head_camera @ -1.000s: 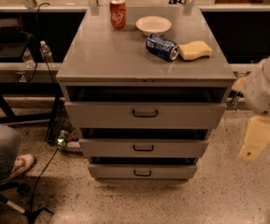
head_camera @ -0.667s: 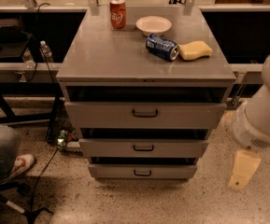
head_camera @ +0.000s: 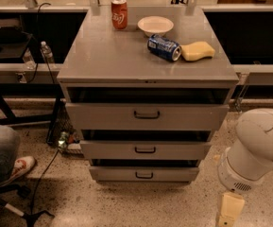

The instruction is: Open bottom drawer

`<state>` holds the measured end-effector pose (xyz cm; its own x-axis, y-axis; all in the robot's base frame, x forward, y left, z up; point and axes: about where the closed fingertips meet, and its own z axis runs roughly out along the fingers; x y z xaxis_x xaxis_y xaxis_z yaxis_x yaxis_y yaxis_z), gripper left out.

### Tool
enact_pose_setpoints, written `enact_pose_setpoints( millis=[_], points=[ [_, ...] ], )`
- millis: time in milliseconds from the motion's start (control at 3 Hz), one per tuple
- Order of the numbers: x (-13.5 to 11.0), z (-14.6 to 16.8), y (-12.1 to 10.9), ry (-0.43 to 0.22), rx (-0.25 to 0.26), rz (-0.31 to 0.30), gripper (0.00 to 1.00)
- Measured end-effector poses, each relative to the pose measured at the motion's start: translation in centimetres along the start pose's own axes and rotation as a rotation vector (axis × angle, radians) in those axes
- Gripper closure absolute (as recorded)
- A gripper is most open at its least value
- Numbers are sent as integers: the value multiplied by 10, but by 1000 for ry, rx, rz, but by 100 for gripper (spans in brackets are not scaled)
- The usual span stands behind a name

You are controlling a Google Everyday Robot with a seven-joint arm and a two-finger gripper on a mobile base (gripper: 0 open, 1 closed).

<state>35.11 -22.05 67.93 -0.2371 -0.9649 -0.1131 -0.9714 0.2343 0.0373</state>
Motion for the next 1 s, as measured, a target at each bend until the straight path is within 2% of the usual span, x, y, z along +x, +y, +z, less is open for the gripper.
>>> enact_pose_setpoints(
  millis=[333,667,1000],
  points=[
    [2,28,-6,-25,-9,-11,0],
    [2,103,-27,-85,-39,-48,0],
    [-6,166,-44,-143,-68,-60,0]
  ],
)
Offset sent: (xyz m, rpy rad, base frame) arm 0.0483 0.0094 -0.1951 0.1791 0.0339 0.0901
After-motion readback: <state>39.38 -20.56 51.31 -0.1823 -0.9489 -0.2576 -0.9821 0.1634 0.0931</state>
